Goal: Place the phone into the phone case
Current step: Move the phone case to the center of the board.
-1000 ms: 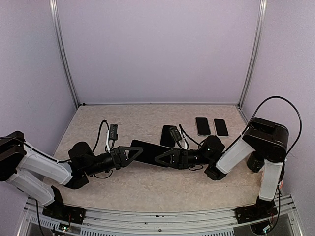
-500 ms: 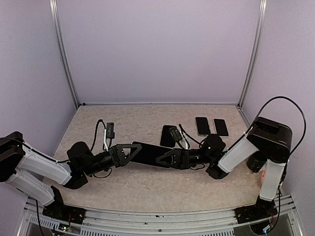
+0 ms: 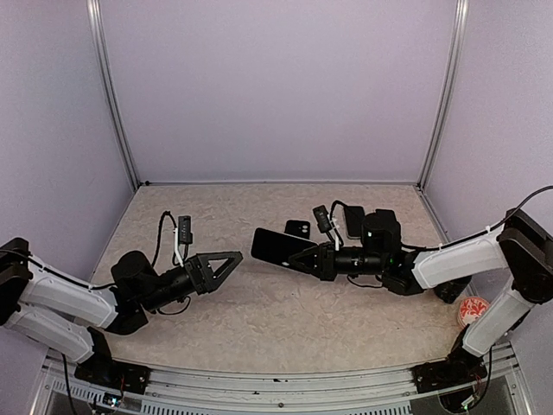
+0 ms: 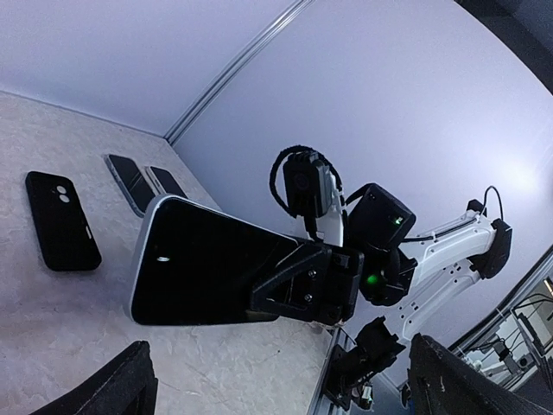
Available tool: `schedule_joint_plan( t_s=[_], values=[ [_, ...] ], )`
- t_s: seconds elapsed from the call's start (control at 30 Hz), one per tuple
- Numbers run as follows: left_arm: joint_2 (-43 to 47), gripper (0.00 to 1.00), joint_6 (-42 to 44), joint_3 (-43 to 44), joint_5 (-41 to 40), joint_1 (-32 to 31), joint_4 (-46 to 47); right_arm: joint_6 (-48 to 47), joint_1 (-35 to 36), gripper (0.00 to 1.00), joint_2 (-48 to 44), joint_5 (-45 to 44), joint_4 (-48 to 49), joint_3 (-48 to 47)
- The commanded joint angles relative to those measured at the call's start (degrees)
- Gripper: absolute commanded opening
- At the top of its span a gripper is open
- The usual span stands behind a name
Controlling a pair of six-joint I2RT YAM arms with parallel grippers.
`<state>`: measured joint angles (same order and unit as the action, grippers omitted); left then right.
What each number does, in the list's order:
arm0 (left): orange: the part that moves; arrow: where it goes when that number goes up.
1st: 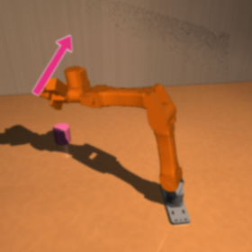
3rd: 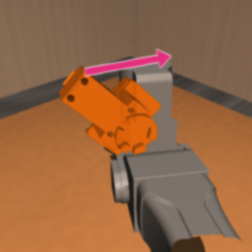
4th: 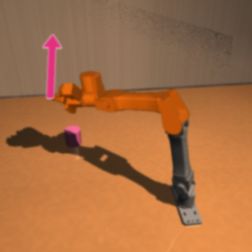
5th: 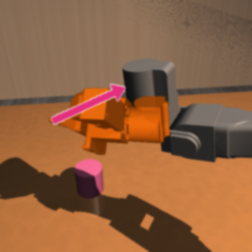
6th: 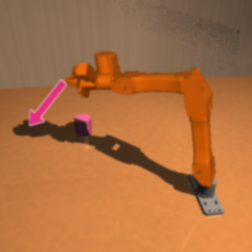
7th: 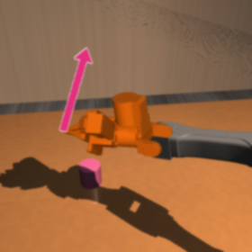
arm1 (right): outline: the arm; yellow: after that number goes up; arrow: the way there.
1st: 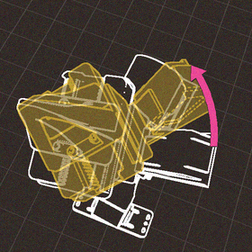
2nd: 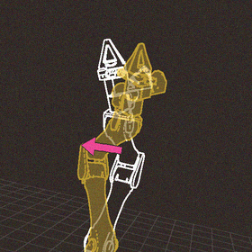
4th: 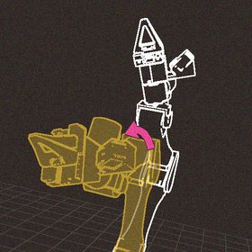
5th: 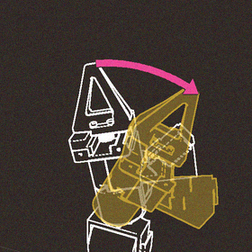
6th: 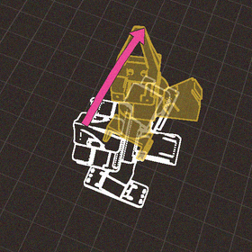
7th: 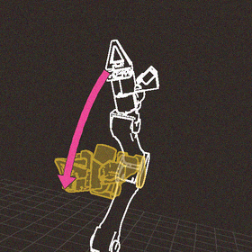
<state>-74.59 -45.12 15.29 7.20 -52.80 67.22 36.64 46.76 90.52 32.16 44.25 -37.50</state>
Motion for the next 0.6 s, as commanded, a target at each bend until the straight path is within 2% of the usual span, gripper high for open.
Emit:
schedule_joint_plan(
  t_s=[0.0,0.13,0.23,0.57],
  values=[
    [1.40,0.99,1.03,-0.99,-1.47,0.32,-1.72,-9.78,-0.52,0.00,-4.52,-14.58,-14.43,-3.86],
    [1.59,0.99,0.83,-1.30,-2.14,0.35,-2.08,-11.76,-0.58,0.00,-4.81,-25.12,-23.79,-6.65],
    [1.52,0.99,0.47,-1.40,-2.37,0.33,-2.25,-13.12,-0.62,0.00,-3.84,-31.01,-27.30,-8.56],
    [0.23,0.99,-0.73,-1.25,-2.29,0.33,-1.93,-17.10,-0.62,0.00,4.37,-39.67,-34.64,-17.40]
  ],
)
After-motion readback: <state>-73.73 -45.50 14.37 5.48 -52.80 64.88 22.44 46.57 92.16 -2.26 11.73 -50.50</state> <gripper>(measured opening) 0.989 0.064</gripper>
